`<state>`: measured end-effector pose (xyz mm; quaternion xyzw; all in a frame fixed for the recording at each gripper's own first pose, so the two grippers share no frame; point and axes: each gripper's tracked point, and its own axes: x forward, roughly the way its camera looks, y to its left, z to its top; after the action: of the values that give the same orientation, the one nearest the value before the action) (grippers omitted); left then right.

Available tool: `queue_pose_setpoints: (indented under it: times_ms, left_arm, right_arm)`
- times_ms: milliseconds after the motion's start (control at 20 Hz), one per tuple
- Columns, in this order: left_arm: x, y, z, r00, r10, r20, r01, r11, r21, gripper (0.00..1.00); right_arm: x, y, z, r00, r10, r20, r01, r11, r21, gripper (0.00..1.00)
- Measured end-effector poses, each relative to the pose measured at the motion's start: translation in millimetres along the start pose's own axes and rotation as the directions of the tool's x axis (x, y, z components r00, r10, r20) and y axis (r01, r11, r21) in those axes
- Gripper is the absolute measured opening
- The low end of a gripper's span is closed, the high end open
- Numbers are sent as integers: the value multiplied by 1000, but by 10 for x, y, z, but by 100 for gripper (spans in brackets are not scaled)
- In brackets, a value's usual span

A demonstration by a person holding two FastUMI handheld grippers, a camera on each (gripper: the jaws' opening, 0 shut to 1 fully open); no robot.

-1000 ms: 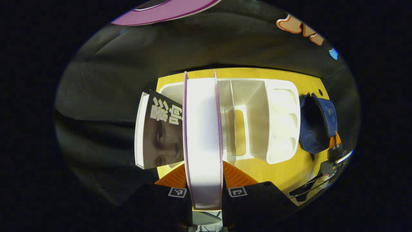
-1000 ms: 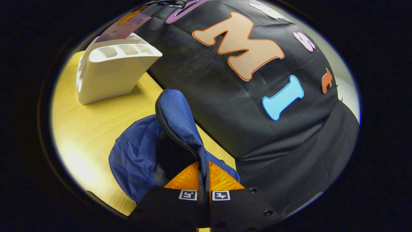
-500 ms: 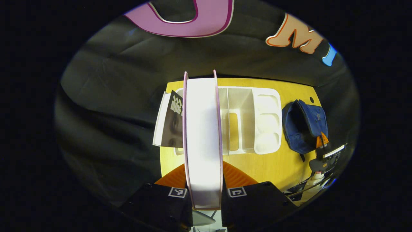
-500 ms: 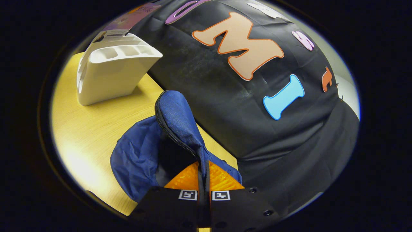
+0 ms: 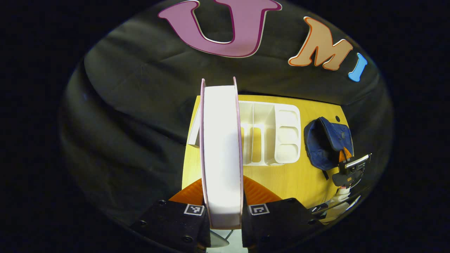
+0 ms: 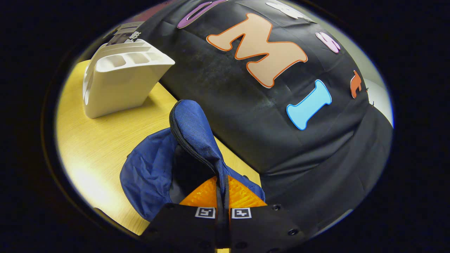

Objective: Open the schoolbag, grab two books from the bookshelf and put them into the schoolbag.

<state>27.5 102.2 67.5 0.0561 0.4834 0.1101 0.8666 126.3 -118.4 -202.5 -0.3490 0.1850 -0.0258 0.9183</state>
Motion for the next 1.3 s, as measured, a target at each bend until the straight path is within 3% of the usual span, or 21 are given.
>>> queue_pose_setpoints:
  times_ms: [250, 650, 800, 1000, 1300]
  left_arm:
    - [-118, -531, -45, 985, -160, 69, 166, 982, -88, 29]
    - [5, -1555, 150, 888, -427, 168, 450, 882, -137, 30]
    - [73, -1987, 158, 833, -521, 186, 547, 824, -144, 30]
    - [336, -2614, 86, 737, -644, 205, 675, 716, -178, 30]
    - [978, -3361, -41, 631, -743, 224, 774, 587, -236, 30]
  right_arm:
    - [-12, -98, 12, 1000, -12, 4, 12, 998, 56, 0]
    - [-36, -163, 7, 1000, -13, 11, 12, 996, 86, 0]
    - [-30, -195, 10, 1000, -16, 13, 15, 994, 109, 3]
    - [-28, -254, 4, 1000, -19, 14, 16, 989, 145, 2]
    - [-76, -366, 14, 998, -43, 36, 35, 980, 194, 0]
